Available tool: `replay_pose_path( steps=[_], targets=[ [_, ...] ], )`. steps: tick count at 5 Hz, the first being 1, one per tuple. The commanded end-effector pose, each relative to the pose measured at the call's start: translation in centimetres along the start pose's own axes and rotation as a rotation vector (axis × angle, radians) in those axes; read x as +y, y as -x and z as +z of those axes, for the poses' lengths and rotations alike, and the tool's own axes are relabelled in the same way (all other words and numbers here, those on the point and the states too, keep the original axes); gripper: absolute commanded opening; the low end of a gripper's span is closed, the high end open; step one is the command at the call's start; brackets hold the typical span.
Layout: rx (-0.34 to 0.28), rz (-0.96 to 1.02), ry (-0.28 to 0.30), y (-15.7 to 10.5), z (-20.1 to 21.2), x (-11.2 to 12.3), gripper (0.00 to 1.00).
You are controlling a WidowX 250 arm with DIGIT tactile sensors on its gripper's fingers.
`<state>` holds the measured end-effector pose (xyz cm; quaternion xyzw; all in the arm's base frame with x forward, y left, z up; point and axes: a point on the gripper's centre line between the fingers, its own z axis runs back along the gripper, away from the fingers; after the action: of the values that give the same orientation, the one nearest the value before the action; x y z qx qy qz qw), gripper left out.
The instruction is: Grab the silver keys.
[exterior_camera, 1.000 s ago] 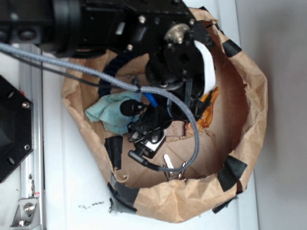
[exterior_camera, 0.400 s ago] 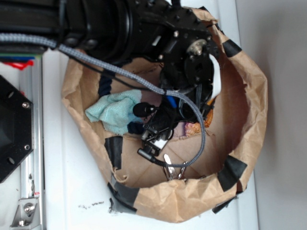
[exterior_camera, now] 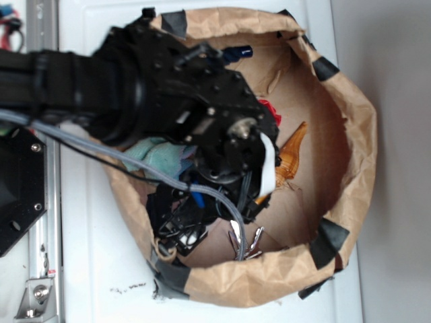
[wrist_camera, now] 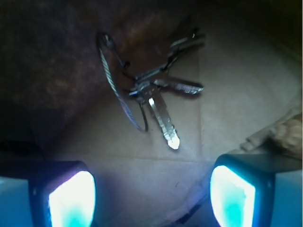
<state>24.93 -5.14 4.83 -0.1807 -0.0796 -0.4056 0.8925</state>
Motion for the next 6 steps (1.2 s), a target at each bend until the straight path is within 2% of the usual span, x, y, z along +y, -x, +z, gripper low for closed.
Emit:
replay_pose_path(
  steps=[1, 3, 4, 6],
  targets=[
    [-0.118, -0.070, -0.034, -2.9, 0.6, -1.3, 1.00],
    [-0.132, -0.078, -0.013, -3.5, -1.9, -1.3, 1.00],
    [-0.171, -0.066, 0.002, -3.1, -1.8, -2.0, 0.00],
    [-0.178, -0.049, 0.006, -2.0, -1.7, -2.3, 0.00]
  ],
)
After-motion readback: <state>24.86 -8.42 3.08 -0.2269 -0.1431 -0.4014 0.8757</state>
